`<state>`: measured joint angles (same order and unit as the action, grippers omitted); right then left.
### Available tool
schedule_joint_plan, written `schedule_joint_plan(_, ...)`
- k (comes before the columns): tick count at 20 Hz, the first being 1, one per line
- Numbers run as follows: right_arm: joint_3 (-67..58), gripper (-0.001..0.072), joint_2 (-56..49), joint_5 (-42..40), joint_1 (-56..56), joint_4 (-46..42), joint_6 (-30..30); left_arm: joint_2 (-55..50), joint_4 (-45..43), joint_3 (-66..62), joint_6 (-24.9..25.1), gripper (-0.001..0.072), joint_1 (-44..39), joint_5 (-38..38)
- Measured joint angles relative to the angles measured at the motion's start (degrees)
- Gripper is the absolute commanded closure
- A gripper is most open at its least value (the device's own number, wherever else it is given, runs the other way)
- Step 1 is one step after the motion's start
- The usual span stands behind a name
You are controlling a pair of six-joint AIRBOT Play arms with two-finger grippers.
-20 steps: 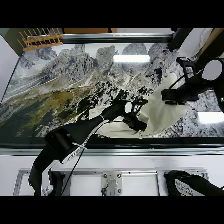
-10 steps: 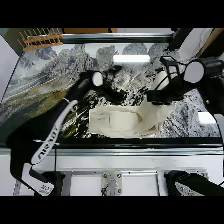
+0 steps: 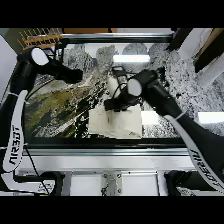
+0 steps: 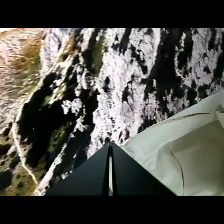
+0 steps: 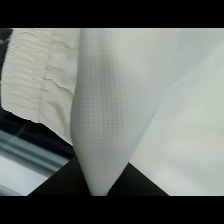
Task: Fold the clothes and pants, and hang the long-sleeved shirts on hangers.
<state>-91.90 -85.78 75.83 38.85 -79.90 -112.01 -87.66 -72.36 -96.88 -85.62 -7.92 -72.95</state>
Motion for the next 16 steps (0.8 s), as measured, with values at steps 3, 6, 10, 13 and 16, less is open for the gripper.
schedule_joint_plan(3, -0.28, 0.0292, -5.31, -6.75, 4.57, 2.23, -1.27, 2.14, -0.09, 0.0, 0.2, 0.0687, 3.39, -0.57)
schedule_joint_plan(6, -0.37, 0.0097, -10.14, -15.61, 8.04, 8.11, -0.15, 3.65, -0.04, 0.0, 0.31, 0.0688, 4.96, -0.79)
schedule_joint_plan(10, -0.35, 0.0098, -11.32, -23.89, 10.05, 20.44, 10.62, 6.21, 0.11, 1.42, 0.39, 0.0687, 5.64, 1.05)
schedule_joint_plan(13, 1.27, 0.0097, -7.8, -22.51, 8.41, 19.98, 16.15, 10.49, 0.13, 7.41, 0.39, 0.0687, 5.73, 3.3)
schedule_joint_plan(16, 11.04, 0.0097, 0.63, -16.7, 0.09, 13.51, 18.93, 17.4, 0.33, 20.06, 0.39, 0.0687, 4.44, 5.49)
